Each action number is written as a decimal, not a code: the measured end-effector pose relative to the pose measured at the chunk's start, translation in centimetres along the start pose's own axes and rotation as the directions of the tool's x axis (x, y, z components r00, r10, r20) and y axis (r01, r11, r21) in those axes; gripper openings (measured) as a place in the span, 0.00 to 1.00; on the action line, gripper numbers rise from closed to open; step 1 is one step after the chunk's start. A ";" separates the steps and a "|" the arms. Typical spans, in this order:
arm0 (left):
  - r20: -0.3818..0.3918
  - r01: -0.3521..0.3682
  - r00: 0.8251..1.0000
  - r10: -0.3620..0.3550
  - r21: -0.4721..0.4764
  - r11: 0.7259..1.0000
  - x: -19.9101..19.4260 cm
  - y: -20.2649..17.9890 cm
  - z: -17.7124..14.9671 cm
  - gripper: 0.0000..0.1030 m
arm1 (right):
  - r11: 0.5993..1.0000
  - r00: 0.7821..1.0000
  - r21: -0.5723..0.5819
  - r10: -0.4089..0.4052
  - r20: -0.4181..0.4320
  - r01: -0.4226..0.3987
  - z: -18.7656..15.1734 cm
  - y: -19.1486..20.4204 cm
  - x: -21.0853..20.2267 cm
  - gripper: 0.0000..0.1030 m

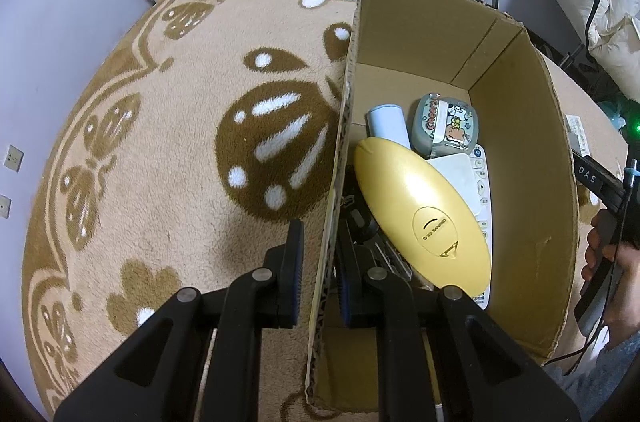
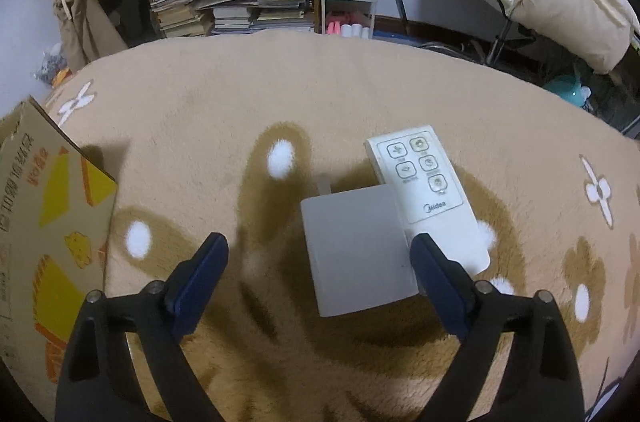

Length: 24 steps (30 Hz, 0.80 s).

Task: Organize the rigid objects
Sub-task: 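Move the right gripper to the white square adapter and grasp it, then carry the white adapter into the box and open the right gripper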

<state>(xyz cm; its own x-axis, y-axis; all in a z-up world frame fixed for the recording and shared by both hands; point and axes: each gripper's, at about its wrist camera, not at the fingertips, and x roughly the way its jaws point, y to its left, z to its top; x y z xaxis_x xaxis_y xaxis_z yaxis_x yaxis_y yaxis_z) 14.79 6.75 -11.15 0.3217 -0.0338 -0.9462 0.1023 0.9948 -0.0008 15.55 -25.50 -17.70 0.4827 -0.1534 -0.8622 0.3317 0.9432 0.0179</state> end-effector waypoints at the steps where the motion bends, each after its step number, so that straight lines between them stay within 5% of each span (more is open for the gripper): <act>1: 0.000 -0.004 1.000 0.004 0.002 1.000 0.0 -0.1 0.0 0.15 | 1.000 1.000 -0.001 0.005 0.001 -0.005 0.0 -0.1 0.1 0.94; 8: 0.000 -0.004 1.000 0.004 -0.001 1.000 0.0 -0.2 0.1 0.15 | 0.998 0.999 -0.046 -0.042 0.024 0.043 -0.3 0.5 0.9 0.79; 10: 0.000 -0.004 1.000 0.004 -0.001 1.000 0.0 -0.2 0.1 0.15 | 0.999 1.000 -0.030 -0.027 -0.004 0.027 -0.3 0.3 1.2 0.54; 24: -0.001 0.003 1.000 -0.003 -0.008 1.000 0.1 -0.2 0.2 0.15 | 0.993 0.995 0.084 0.085 0.052 -0.089 -1.3 -0.1 -1.2 0.54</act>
<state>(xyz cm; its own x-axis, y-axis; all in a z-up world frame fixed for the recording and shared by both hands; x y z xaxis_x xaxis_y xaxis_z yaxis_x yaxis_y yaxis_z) 14.96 6.56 -11.18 0.3200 -0.0363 -0.9467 0.0960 0.9954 -0.0057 13.92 -25.05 -17.35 0.5509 -0.0879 -0.8299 0.3538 0.9252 0.1369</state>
